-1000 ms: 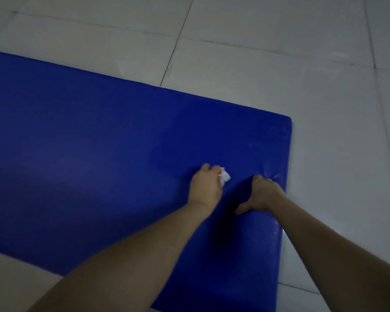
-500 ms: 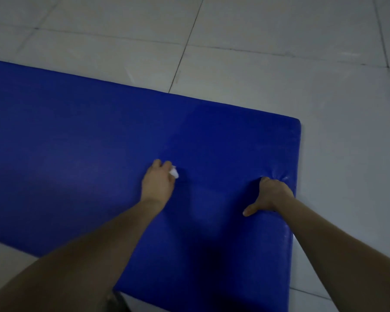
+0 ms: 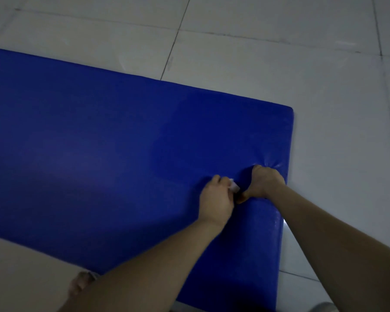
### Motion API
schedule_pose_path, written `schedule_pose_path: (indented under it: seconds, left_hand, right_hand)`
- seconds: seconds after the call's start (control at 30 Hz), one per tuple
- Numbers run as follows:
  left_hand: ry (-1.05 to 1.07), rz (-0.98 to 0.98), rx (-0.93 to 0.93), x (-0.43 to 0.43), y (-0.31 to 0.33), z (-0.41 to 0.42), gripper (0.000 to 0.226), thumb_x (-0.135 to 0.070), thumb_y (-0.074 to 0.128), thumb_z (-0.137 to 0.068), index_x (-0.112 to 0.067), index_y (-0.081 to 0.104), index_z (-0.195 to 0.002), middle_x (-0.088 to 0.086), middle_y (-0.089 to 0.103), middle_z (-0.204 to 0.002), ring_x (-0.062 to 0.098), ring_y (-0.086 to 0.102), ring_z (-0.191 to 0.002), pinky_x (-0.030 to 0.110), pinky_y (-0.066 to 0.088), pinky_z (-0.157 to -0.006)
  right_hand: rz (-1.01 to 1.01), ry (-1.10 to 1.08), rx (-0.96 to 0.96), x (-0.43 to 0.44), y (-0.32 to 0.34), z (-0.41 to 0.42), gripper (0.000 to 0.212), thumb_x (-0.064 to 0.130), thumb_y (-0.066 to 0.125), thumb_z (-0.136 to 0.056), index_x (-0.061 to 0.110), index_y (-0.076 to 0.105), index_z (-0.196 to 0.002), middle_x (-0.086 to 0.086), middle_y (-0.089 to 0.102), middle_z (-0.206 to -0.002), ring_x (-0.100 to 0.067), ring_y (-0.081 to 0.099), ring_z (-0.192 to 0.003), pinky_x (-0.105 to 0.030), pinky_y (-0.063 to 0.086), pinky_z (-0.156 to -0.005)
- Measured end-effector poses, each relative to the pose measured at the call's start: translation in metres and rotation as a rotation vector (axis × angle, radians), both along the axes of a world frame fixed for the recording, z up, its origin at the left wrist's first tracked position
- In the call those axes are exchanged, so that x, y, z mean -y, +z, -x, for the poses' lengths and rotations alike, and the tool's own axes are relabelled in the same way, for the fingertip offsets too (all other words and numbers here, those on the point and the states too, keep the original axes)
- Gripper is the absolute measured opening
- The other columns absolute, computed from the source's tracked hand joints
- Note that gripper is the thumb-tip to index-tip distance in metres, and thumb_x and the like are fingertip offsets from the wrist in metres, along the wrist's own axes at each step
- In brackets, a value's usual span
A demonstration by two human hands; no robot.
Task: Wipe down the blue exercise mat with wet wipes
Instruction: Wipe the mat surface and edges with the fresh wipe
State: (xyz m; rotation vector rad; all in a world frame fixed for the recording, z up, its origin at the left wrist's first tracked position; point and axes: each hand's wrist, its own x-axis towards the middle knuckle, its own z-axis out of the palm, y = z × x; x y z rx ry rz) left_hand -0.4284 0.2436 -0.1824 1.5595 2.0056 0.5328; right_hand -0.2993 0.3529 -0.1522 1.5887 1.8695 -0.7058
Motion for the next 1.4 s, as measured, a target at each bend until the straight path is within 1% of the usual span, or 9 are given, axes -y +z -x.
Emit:
schedule_pose_path:
  seconds: [0.27, 0.47, 0.57, 0.77, 0.9, 1.0, 1.17, 1.27, 1.4]
  left_hand:
    - [-0.305, -0.096, -0.21, -0.004, 0.001, 0.062, 0.023, -0.03, 0.043, -0.094, -0.016, 0.062, -0.097, 0.001, 0.057, -0.093, 0.023, 0.057, -0.08, 0.037, 0.047, -0.064]
    - [-0.056, -0.045, -0.397, 0.012, -0.004, 0.166, 0.012, -0.026, 0.058, -0.095, -0.015, 0.059, -0.091, 0.004, 0.063, -0.088, 0.03, 0.058, -0.067, 0.032, 0.033, -0.061]
    - [0.2, 0.03, -0.412, 0.019, -0.005, 0.192, 0.017, -0.025, 0.057, -0.098, -0.008, 0.059, -0.093, 0.011, 0.066, -0.09, 0.032, 0.06, -0.07, 0.035, 0.04, -0.06]
    - [0.205, 0.07, -0.232, 0.021, 0.003, 0.126, 0.022, -0.02, 0.05, -0.097, -0.008, 0.064, -0.108, 0.011, 0.068, -0.108, 0.031, 0.066, -0.092, 0.041, 0.053, -0.075]
    - [0.009, -0.095, -0.162, 0.03, 0.004, 0.043, 0.011, -0.016, 0.067, -0.086, -0.021, 0.073, -0.093, 0.003, 0.072, -0.091, 0.023, 0.067, -0.076, 0.031, 0.052, -0.063]
    - [-0.152, -0.051, -0.122, 0.045, -0.003, -0.006, 0.013, -0.026, 0.058, -0.097, -0.024, 0.071, -0.095, -0.004, 0.068, -0.088, 0.014, 0.063, -0.074, 0.03, 0.052, -0.065]
    - [-0.286, -0.183, -0.266, 0.042, -0.008, 0.018, 0.01, -0.029, 0.057, -0.089, -0.021, 0.062, -0.087, -0.003, 0.063, -0.081, 0.018, 0.059, -0.068, 0.032, 0.047, -0.066]
    - [-0.208, -0.175, -0.357, 0.036, -0.006, 0.073, 0.02, -0.031, 0.042, -0.082, -0.02, 0.058, -0.086, 0.002, 0.06, -0.079, 0.026, 0.059, -0.067, 0.037, 0.047, -0.063]
    - [0.106, -0.053, -0.412, 0.041, -0.008, 0.153, 0.013, -0.025, 0.054, -0.092, -0.013, 0.058, -0.09, 0.009, 0.061, -0.085, 0.031, 0.058, -0.071, 0.039, 0.045, -0.06]
  right_hand:
    - [0.069, 0.01, 0.002, -0.008, 0.001, 0.005, 0.092, 0.069, 0.09, -0.046, 0.015, 0.045, -0.105, 0.001, 0.057, -0.084, -0.022, 0.062, -0.08, -0.039, 0.058, -0.086]
    - [0.062, -0.003, 0.0, -0.006, -0.002, 0.002, 0.098, 0.071, 0.09, -0.041, 0.015, 0.046, -0.108, 0.0, 0.059, -0.092, -0.023, 0.065, -0.085, -0.04, 0.058, -0.085]
    - [0.06, 0.001, 0.006, -0.005, -0.002, 0.001, 0.097, 0.071, 0.09, -0.042, 0.015, 0.046, -0.107, -0.001, 0.059, -0.088, -0.023, 0.064, -0.082, -0.04, 0.058, -0.084]
    - [0.051, 0.015, 0.007, -0.006, -0.001, 0.003, 0.09, 0.071, 0.089, -0.043, 0.015, 0.046, -0.099, -0.001, 0.058, -0.08, -0.022, 0.06, -0.074, -0.038, 0.058, -0.081]
    - [0.035, 0.022, 0.004, -0.007, -0.006, 0.001, 0.091, 0.074, 0.088, -0.041, 0.016, 0.045, -0.096, -0.001, 0.058, -0.078, -0.023, 0.061, -0.075, -0.039, 0.058, -0.081]
    - [0.02, 0.015, 0.004, -0.005, -0.006, -0.001, 0.085, 0.074, 0.087, -0.043, 0.016, 0.045, -0.088, -0.001, 0.059, -0.077, -0.02, 0.061, -0.071, -0.039, 0.059, -0.08]
    - [0.029, 0.024, 0.002, -0.006, -0.005, 0.001, 0.084, 0.075, 0.087, -0.042, 0.019, 0.039, -0.083, -0.001, 0.058, -0.078, -0.022, 0.061, -0.076, -0.039, 0.058, -0.082]
    - [0.048, 0.026, 0.0, -0.008, -0.003, 0.001, 0.085, 0.074, 0.087, -0.042, 0.018, 0.039, -0.083, -0.001, 0.057, -0.077, -0.023, 0.061, -0.076, -0.039, 0.058, -0.082]
    - [0.052, 0.028, -0.003, -0.007, -0.002, 0.001, 0.084, 0.075, 0.087, -0.041, 0.02, 0.038, -0.083, -0.001, 0.059, -0.077, -0.022, 0.062, -0.074, -0.04, 0.058, -0.082]
